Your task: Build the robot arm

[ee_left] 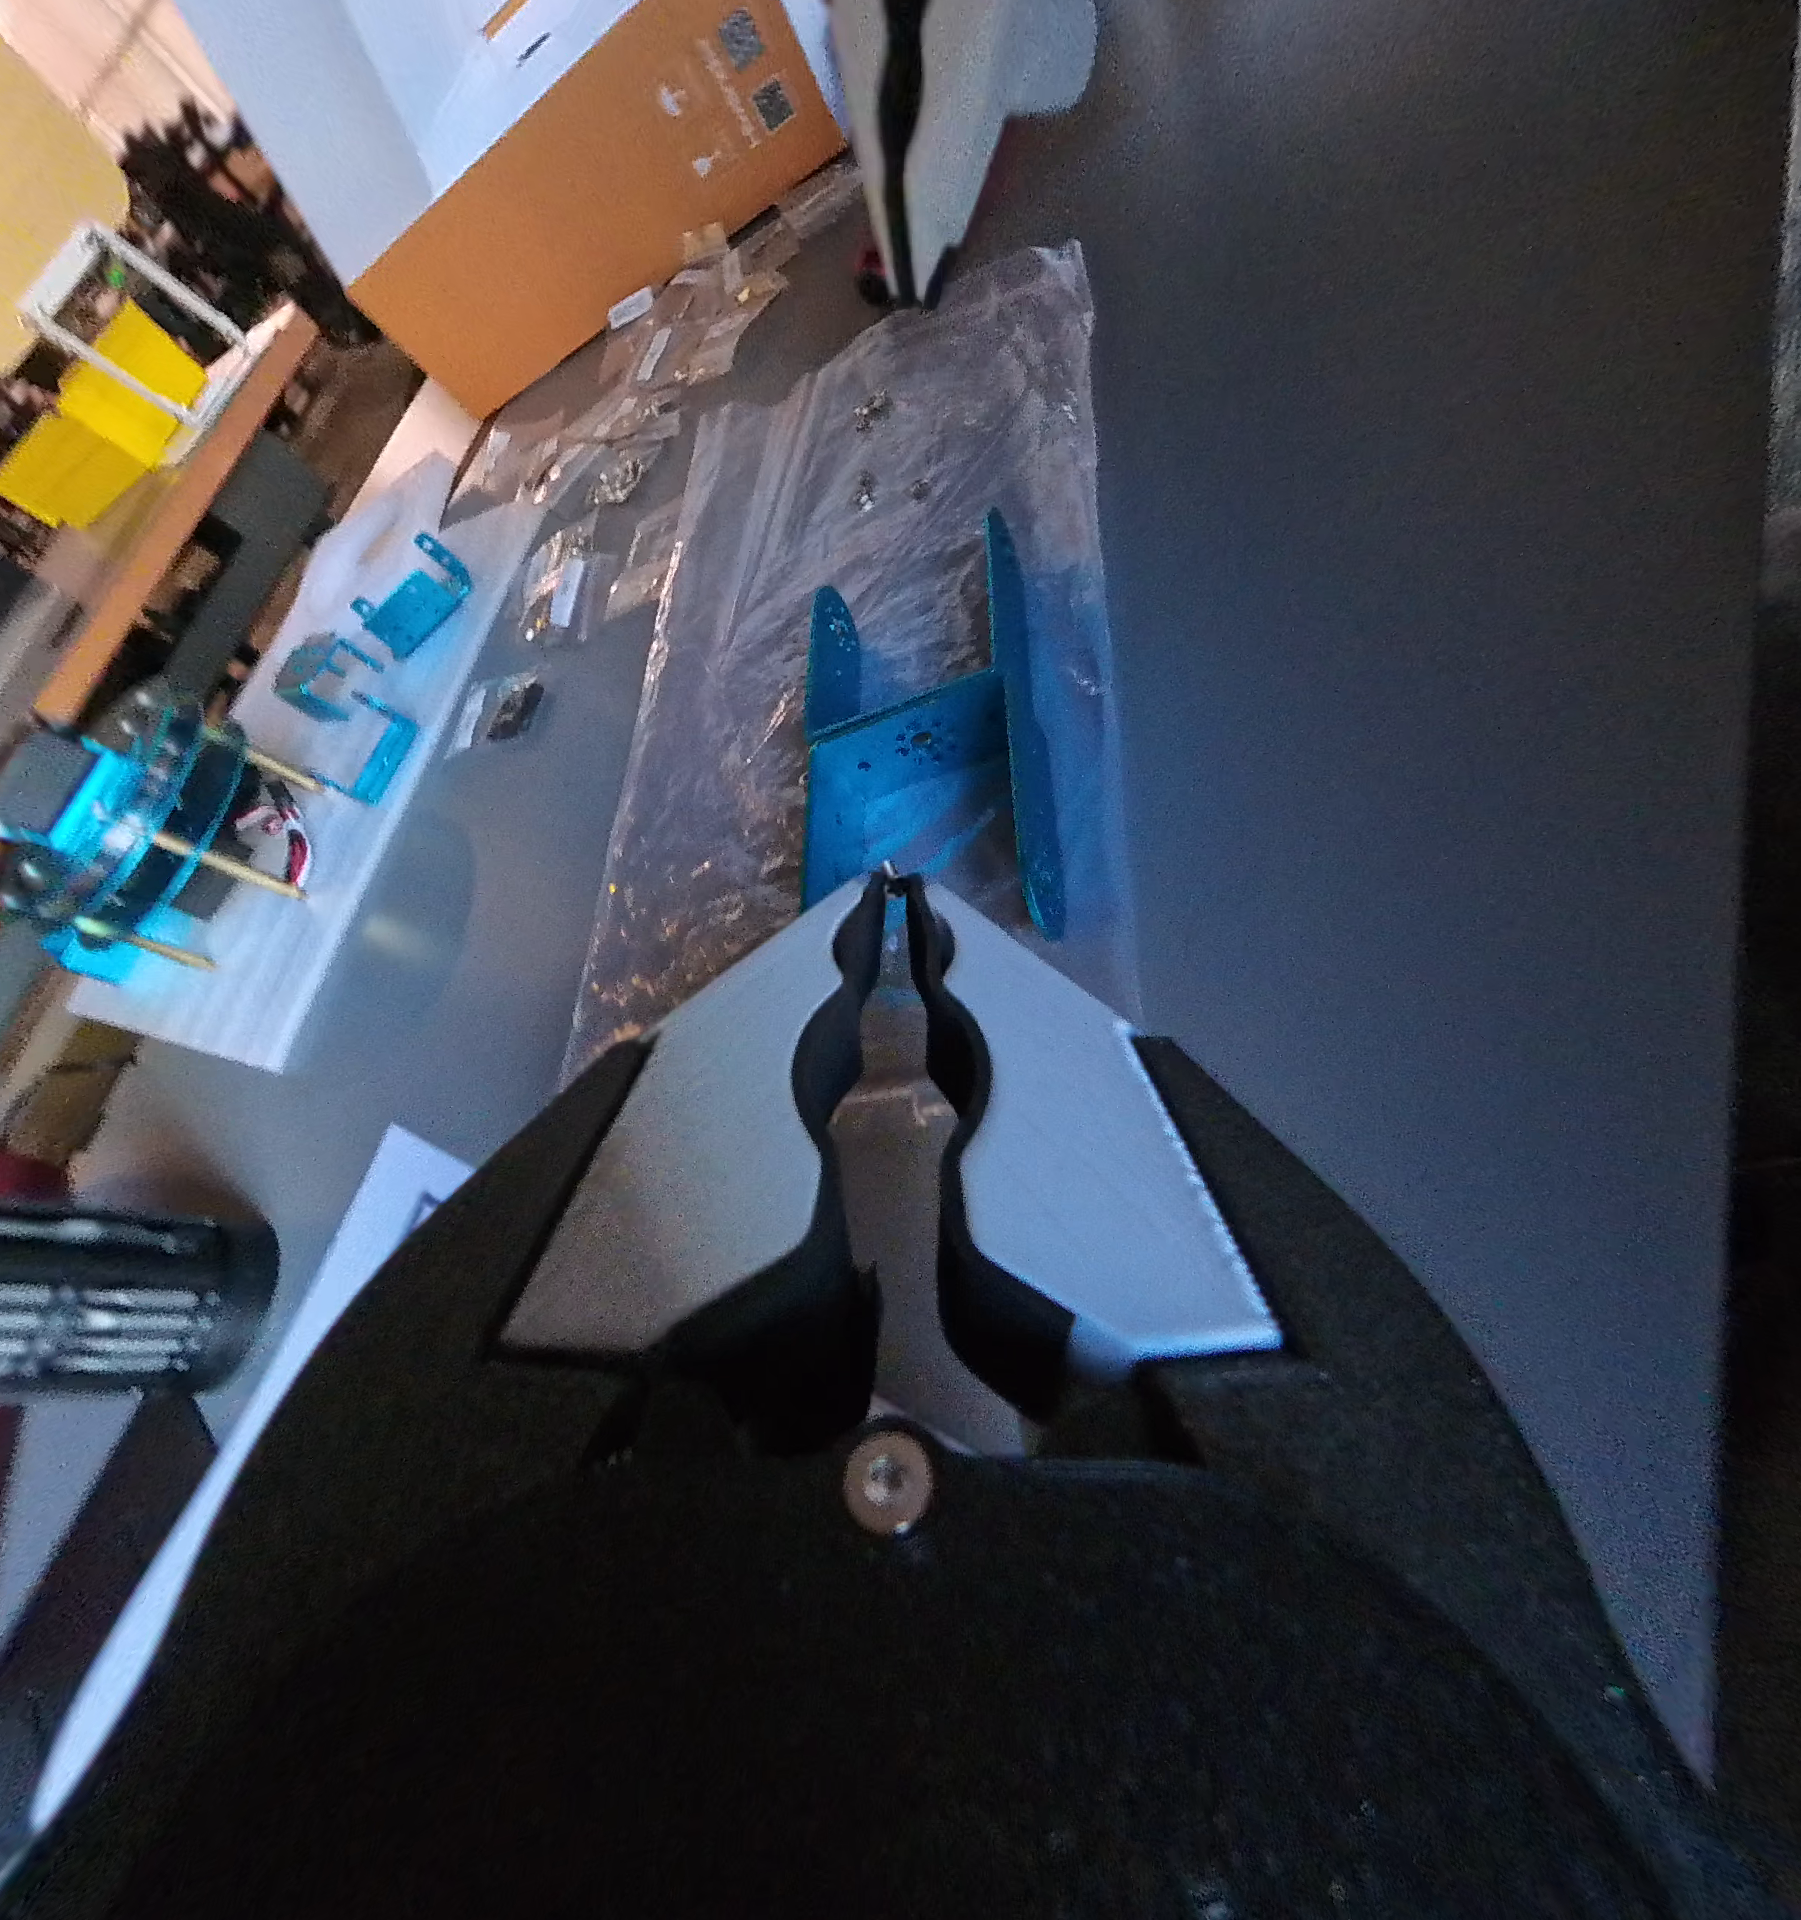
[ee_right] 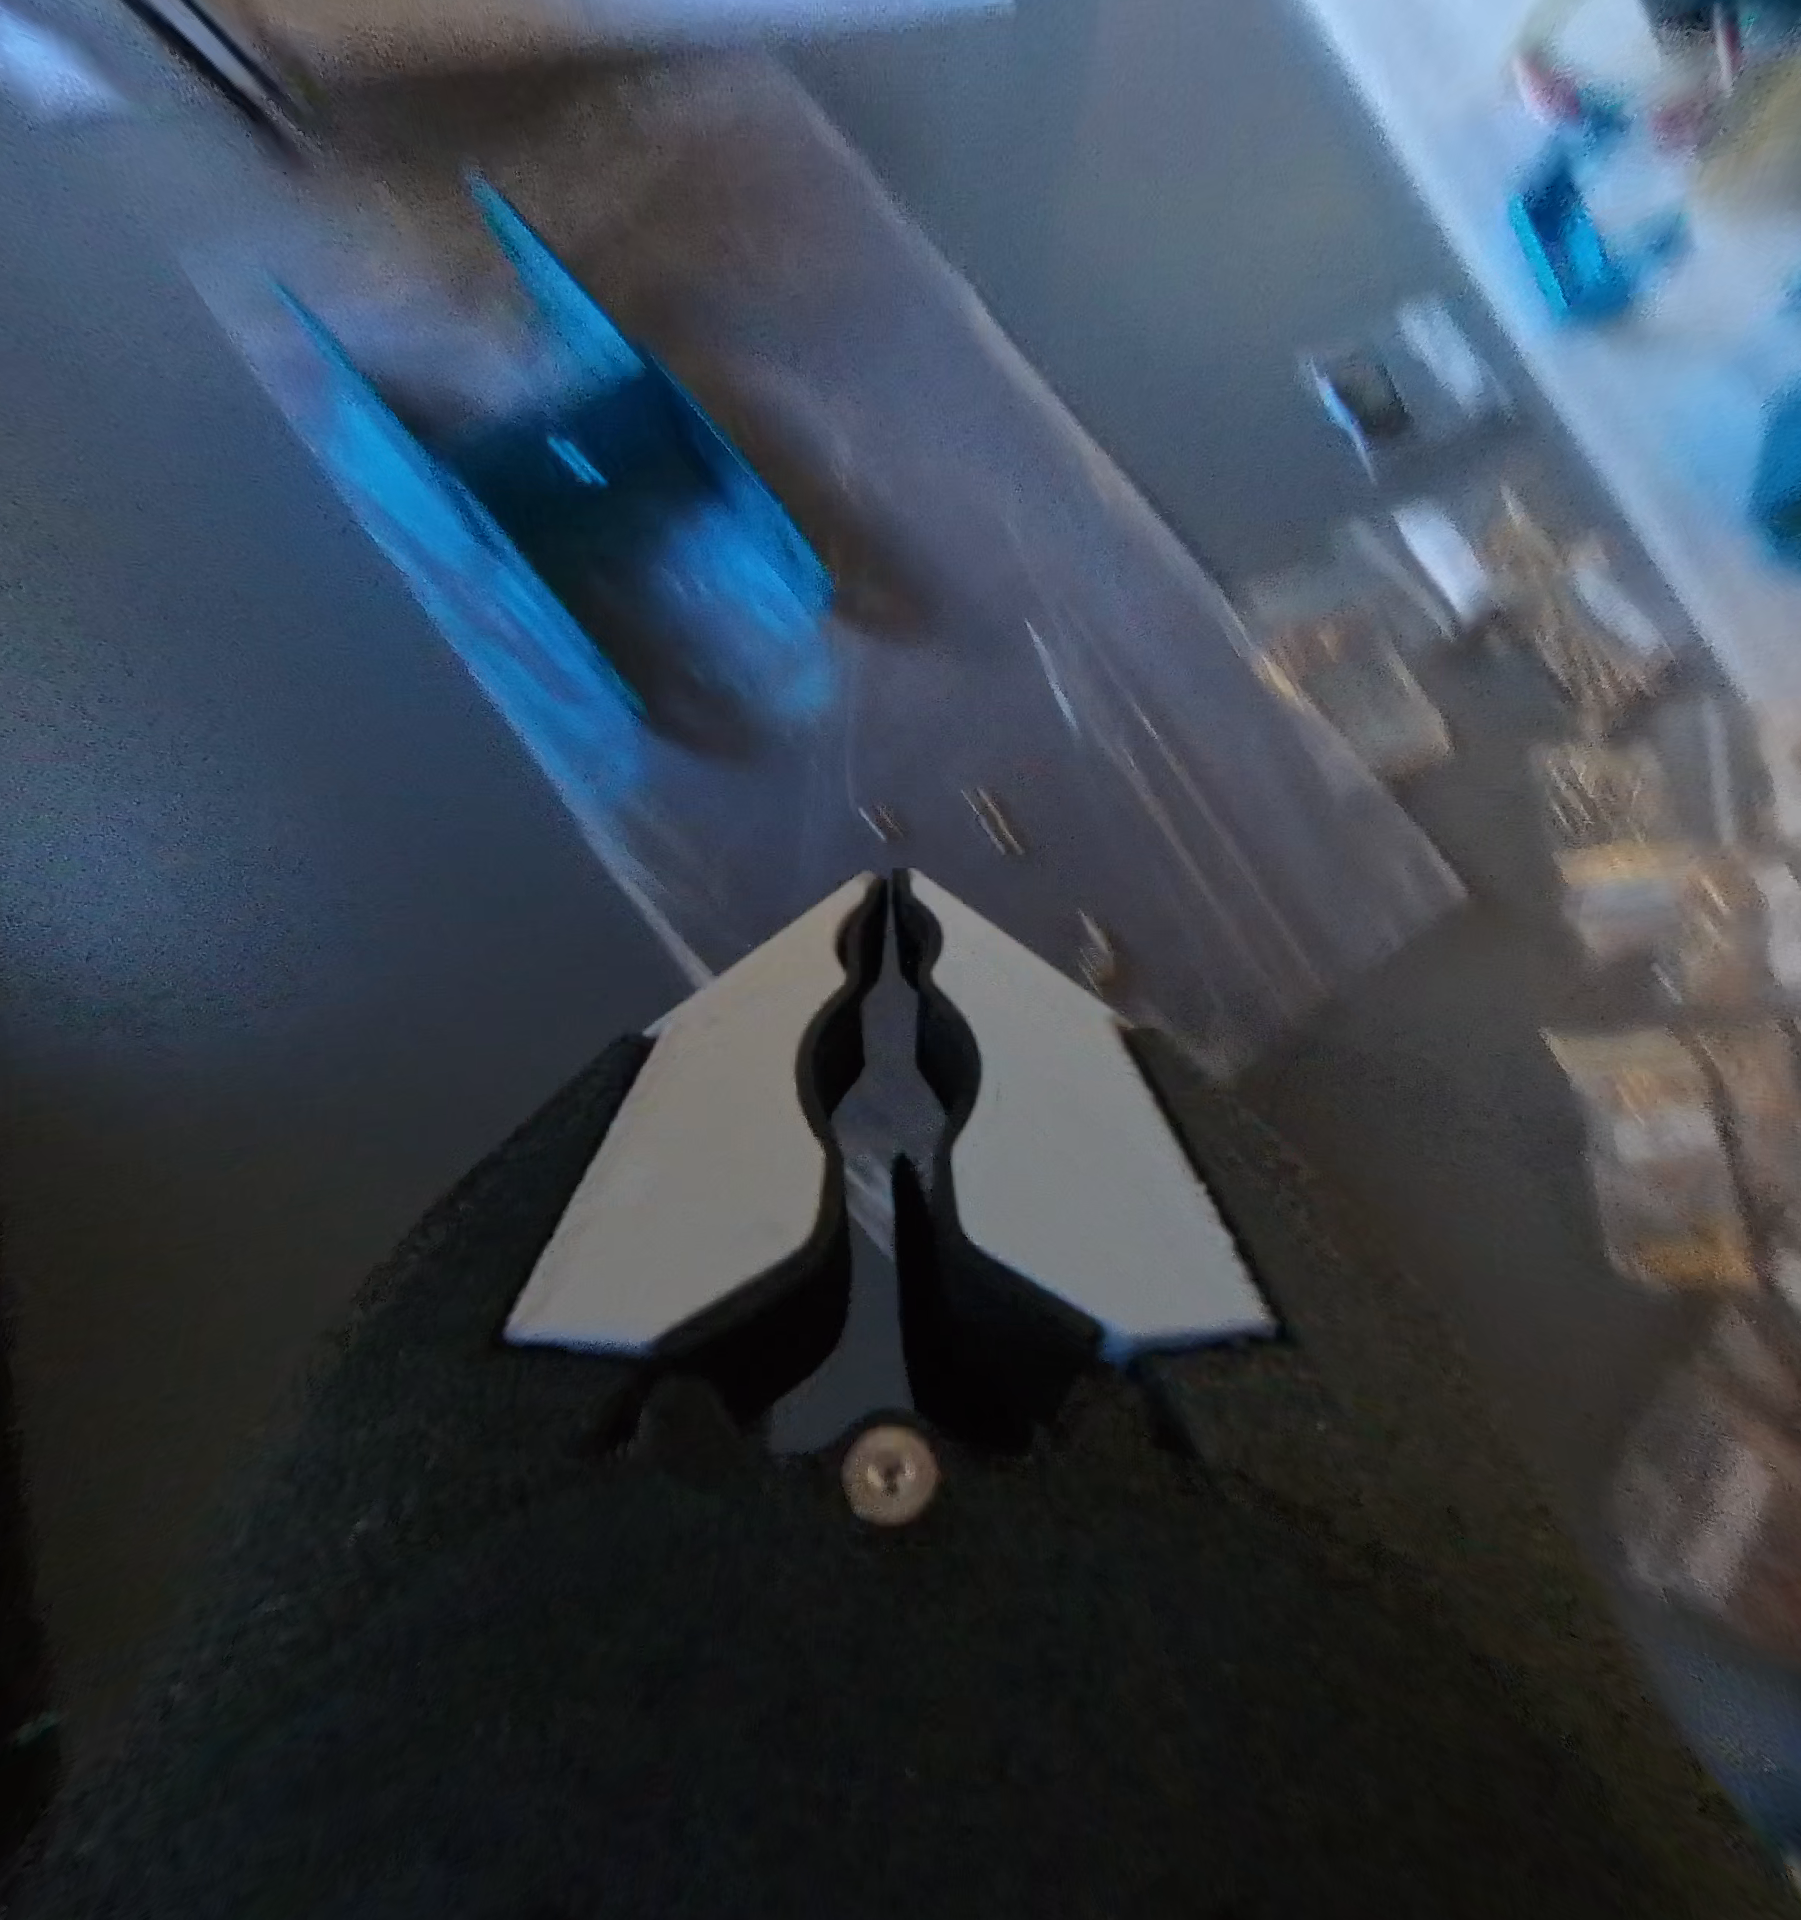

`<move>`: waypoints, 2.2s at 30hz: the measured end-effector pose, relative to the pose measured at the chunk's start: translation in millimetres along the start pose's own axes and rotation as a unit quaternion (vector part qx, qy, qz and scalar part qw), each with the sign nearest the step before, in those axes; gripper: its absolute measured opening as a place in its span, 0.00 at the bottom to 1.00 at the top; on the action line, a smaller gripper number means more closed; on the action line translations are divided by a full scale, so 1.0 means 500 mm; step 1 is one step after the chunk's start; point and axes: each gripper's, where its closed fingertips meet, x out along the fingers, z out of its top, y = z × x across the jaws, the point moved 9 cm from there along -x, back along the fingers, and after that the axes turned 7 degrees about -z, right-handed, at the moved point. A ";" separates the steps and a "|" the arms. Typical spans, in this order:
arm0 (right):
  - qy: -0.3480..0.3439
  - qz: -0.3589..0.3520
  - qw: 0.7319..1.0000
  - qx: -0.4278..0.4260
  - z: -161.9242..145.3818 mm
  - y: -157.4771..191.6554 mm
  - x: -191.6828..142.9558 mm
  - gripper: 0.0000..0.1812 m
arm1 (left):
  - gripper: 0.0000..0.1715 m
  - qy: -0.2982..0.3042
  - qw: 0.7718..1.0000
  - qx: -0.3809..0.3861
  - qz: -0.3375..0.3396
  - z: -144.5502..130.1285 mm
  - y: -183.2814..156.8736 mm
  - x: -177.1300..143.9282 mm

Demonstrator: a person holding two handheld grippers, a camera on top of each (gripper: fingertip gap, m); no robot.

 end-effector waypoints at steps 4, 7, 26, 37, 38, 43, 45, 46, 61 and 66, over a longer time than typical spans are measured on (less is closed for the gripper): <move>-0.055 0.148 0.987 -0.009 0.086 0.088 0.059 0.17 | 0.02 0.021 0.998 0.066 0.000 -0.005 0.012 0.045; 0.004 0.175 0.984 -0.016 0.123 0.128 0.117 0.25 | 0.02 0.022 0.995 0.094 -0.017 0.001 0.021 0.062; -0.006 0.201 0.979 0.034 0.119 0.149 0.149 0.25 | 0.02 0.023 0.984 0.148 -0.095 0.032 0.036 0.114; -0.003 0.197 0.980 0.034 0.123 0.148 0.156 0.26 | 0.01 0.029 0.983 0.147 -0.104 0.025 0.039 0.118; -0.004 0.199 0.979 0.035 0.124 0.148 0.156 0.25 | 0.01 0.029 0.983 0.147 -0.106 0.024 0.039 0.118; -0.003 0.207 0.978 0.037 0.123 0.150 0.158 0.25 | 0.01 0.026 0.982 0.152 -0.106 0.023 0.039 0.116; -0.002 0.208 0.977 0.037 0.123 0.152 0.159 0.24 | 0.01 0.023 0.983 0.147 -0.113 0.023 0.039 0.115; -0.002 0.209 0.977 0.036 0.123 0.152 0.158 0.24 | 0.01 0.022 0.982 0.149 -0.114 0.022 0.038 0.115; -0.003 0.205 0.978 0.047 0.118 0.142 0.160 0.24 | 0.01 0.016 0.981 0.154 -0.118 0.023 0.041 0.124; -0.004 0.210 0.977 0.042 0.119 0.146 0.163 0.23 | 0.01 0.009 0.982 0.142 -0.122 0.017 0.044 0.120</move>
